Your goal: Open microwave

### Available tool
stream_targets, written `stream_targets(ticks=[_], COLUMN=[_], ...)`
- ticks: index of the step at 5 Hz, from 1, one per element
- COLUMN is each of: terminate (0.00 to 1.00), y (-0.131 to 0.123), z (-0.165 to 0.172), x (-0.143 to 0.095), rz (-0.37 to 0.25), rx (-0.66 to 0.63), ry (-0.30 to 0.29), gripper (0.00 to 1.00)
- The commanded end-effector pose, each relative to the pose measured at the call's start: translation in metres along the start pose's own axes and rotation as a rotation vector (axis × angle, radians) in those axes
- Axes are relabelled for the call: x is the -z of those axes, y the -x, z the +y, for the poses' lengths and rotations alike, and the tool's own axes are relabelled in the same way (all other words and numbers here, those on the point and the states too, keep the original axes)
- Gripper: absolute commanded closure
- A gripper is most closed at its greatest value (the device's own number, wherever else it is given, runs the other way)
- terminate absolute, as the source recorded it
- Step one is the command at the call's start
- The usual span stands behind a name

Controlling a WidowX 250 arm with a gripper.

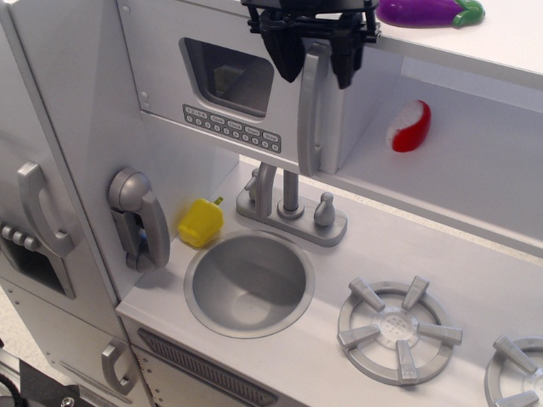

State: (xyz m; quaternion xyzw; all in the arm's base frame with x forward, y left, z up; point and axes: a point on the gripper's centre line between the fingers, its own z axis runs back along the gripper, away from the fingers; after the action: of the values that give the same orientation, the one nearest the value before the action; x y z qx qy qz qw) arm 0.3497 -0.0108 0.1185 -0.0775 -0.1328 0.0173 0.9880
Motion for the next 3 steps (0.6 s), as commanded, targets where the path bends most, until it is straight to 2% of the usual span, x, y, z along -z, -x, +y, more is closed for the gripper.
stream_targets(ticks=[1, 3], terminate=[0.00, 0.00], y=[0.014, 0.058], z=[0.006, 0.019], x=[-0.023, -0.033], rz=[-0.065, -0.075], rx=[0.041, 0.100], ry=[0.006, -0.017], gripper=[1.00, 1.00])
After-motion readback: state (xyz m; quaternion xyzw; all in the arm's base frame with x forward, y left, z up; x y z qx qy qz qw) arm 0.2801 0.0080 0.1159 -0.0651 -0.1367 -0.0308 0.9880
